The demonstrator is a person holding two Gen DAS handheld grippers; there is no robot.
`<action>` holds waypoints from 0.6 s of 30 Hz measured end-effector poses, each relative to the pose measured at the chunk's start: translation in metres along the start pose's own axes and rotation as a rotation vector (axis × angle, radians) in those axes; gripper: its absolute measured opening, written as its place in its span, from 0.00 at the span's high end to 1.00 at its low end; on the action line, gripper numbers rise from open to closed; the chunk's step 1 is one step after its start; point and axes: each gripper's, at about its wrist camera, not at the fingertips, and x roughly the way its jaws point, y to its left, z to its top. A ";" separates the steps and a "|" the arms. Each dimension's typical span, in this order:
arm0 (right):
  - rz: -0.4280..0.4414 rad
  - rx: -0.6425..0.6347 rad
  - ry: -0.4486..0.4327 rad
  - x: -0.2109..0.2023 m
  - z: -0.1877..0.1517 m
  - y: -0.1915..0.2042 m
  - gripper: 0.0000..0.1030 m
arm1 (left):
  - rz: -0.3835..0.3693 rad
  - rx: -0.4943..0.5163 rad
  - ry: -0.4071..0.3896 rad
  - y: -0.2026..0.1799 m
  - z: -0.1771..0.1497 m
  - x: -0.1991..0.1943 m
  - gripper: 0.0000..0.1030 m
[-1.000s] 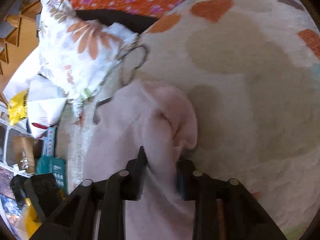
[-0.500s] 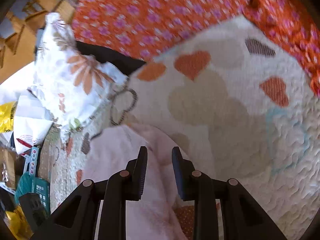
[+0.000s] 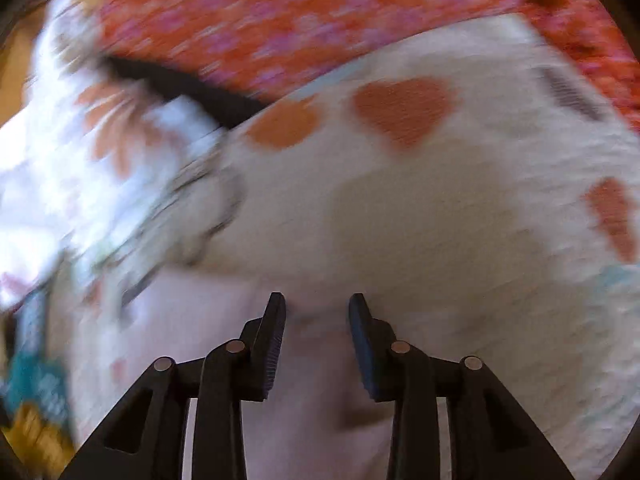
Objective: Fold small clothes
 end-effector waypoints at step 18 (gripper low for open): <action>0.138 -0.159 0.001 -0.135 -0.076 0.015 0.37 | 0.339 0.050 -0.527 -0.018 -0.033 -0.142 0.00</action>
